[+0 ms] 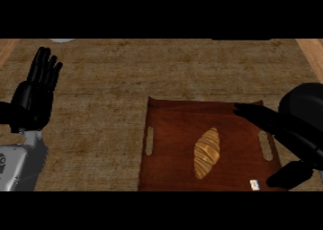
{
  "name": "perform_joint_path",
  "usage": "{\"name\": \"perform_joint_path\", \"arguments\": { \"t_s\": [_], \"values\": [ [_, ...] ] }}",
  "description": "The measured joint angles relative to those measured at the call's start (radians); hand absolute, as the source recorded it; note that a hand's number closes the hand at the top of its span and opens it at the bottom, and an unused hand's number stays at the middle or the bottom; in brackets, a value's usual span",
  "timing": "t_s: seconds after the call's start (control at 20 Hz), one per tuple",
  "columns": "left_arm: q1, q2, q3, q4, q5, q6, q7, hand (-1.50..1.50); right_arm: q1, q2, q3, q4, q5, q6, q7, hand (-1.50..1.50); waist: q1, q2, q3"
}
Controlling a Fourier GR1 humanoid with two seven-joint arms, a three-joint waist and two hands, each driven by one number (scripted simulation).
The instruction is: Pick the croissant from the tray and place it in the pot
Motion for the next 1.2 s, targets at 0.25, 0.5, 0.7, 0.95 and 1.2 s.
{"name": "perform_joint_path", "arguments": {
  "t_s": [0.25, 0.5, 0.7, 0.95, 1.2],
  "values": [
    [0.014, -0.015, 0.004, -0.013, -0.012, -0.011, 0.002, 0.00, 0.002, 0.084, 0.056, 0.025, 0.081, 0.021, 0.071, -1.50, 0.000, 0.000, 0.001],
    [0.024, -0.022, 0.028, -0.003, -0.017, -0.041, -0.011, 0.00, 0.036, 0.140, 0.075, 0.035, 0.156, 0.029, 0.054, -1.50, -0.001, 0.000, 0.001],
    [0.001, -0.042, 0.030, 0.004, -0.039, -0.025, 0.005, 0.00, 0.023, 0.196, 0.087, 0.089, 0.214, -0.001, 0.009, -1.50, -0.001, 0.001, 0.001],
    [-0.004, -0.045, 0.049, 0.031, -0.044, -0.056, -0.011, 0.00, 0.036, 0.253, 0.104, 0.079, 0.285, -0.015, 0.004, -1.50, -0.002, 0.000, 0.001],
    [0.024, -0.065, 0.046, -0.003, -0.060, -0.054, -0.014, 0.00, 0.016, 0.293, 0.099, 0.146, 0.366, -0.039, 0.020, -1.50, -0.001, 0.000, 0.001]
  ]
}}
